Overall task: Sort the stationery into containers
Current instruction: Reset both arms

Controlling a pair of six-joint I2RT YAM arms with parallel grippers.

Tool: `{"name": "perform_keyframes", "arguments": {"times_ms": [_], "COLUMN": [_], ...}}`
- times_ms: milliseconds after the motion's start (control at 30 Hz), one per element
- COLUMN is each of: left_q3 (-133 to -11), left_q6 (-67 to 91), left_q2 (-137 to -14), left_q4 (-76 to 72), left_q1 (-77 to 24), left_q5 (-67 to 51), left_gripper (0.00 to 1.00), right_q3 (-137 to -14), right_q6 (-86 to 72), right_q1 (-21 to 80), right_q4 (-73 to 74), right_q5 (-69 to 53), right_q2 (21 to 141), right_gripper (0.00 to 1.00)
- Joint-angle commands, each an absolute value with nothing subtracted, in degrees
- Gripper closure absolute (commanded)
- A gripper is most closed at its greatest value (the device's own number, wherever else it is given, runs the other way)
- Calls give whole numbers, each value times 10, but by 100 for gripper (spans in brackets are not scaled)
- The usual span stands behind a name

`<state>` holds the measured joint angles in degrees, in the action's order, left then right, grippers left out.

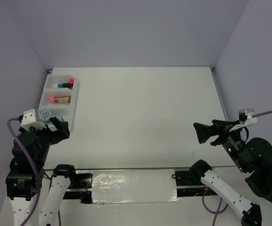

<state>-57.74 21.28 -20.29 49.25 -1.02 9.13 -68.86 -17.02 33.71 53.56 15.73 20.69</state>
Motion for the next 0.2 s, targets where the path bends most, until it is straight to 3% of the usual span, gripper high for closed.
{"name": "perform_keyframes", "arguments": {"times_ms": [0,167], "left_q3": [-575,-576], "left_q6": [216,214], "left_q2": [-208,-210], "left_q4": [465,466], "left_q1": [-12,-12], "left_q5": [96,94], "left_gripper": [1,1], "right_q3": [-690,-691], "right_q6": [-178,-179], "right_q1": [336,336], "right_q4": [510,515], "right_q5": [163,153], "right_q2": [206,223], "right_gripper": [0,0]}}
